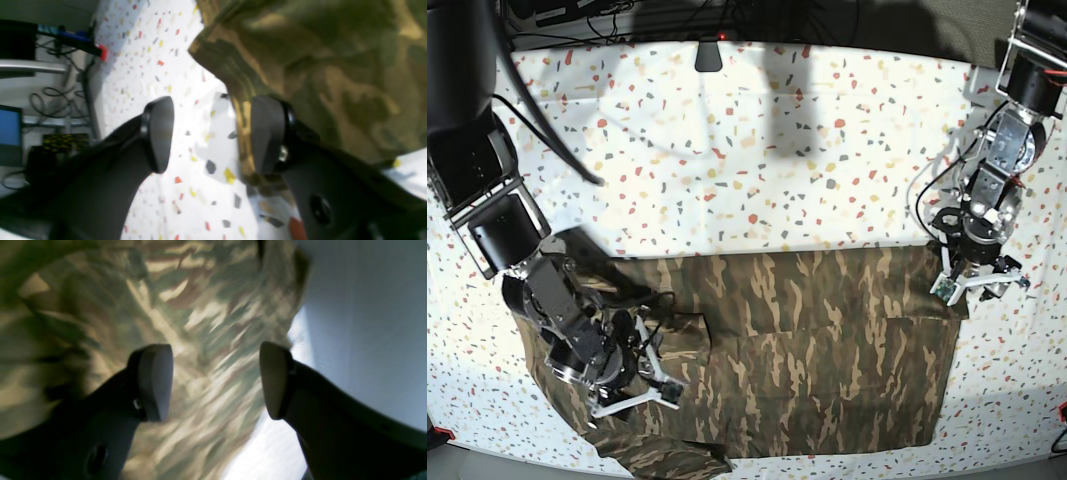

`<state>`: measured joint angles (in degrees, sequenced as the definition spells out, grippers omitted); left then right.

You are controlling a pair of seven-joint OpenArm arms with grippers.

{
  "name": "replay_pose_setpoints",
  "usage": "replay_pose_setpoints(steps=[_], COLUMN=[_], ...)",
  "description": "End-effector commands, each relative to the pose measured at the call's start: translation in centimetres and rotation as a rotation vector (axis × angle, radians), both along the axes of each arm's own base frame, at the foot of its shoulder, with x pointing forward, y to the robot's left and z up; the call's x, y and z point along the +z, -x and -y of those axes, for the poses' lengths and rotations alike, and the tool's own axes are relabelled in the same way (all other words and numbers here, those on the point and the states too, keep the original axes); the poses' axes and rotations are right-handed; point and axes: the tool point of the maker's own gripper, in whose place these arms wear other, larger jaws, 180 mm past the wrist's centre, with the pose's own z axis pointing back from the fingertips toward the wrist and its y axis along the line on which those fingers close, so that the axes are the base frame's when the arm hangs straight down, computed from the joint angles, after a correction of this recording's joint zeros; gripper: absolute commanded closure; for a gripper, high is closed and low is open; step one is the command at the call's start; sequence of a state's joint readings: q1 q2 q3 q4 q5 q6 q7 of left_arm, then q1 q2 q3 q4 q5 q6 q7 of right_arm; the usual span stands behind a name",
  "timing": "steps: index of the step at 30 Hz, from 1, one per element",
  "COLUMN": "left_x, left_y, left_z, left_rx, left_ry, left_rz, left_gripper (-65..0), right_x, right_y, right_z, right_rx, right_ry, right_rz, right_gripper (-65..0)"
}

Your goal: Fold the T-shirt properly

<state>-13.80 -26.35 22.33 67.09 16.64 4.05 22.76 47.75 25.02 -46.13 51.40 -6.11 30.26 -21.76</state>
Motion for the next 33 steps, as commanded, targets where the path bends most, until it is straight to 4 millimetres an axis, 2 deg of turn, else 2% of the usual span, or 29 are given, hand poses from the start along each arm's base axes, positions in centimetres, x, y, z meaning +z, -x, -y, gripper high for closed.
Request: replay_pose_setpoints(steps=[1, 4, 6, 9, 11, 14, 16, 19, 22, 26, 33], left_x=[1.9, 1.7, 1.6, 1.5, 1.4, 1.4, 1.3, 1.2, 1.1, 1.0, 1.0], left_y=[-1.2, -1.3, -1.3, -1.3, -1.3, -1.3, -1.3, -1.4, -1.4, -1.4, -1.4], left_z=[-0.4, 0.2, 0.6, 1.1, 1.1, 1.3, 1.8, 2.3, 2.8, 3.5, 3.6], left_rx=[0.008, 0.012, 0.010, 0.008, 0.008, 0.006, 0.001, -0.002, -0.005, -0.011, -0.010], left_ry=[0.009, 0.044, 0.052, 0.063, 0.063, 0.067, 0.077, 0.089, 0.098, 0.113, 0.114], left_rz=[0.058, 0.056, 0.056, 0.055, 0.054, 0.055, 0.058, 0.058, 0.058, 0.061, 0.061], left_gripper=[-35.6, -35.6, -35.6, -35.6, -35.6, -35.6, -35.6, -35.6, -35.6, -35.6, -35.6], right_x=[2.8, 2.6, 3.3, 4.8, 5.9, 6.4, 6.0, 3.9, 1.4, -0.9, -1.7], right_y=[-1.2, 0.8, 1.3, 0.9, 0.5, 0.6, 0.7, 1.4, 2.5, 3.7, 3.4], right_z=[-0.2, -2.1, -1.9, 1.3, 3.6, 7.0, 9.8, 13.6, 15.6, 15.6, 12.4], right_rx=[-0.032, -0.050, -0.064, -0.174, -0.277, -0.423, -0.523, -0.668, -0.758, -0.797, -0.769], right_ry=[-0.063, -0.248, -0.285, -0.312, -0.386, -0.514, -0.580, -0.672, -0.731, -0.754, -0.817], right_rz=[0.036, -0.101, -0.112, -0.088, -0.072, -0.087, -0.088, -0.114, -0.155, -0.224, -0.283], right_gripper=[-35.1, -29.5, -29.6, -29.6, -29.6, -29.6, -29.6, -29.6, -29.6, -29.6, -29.6])
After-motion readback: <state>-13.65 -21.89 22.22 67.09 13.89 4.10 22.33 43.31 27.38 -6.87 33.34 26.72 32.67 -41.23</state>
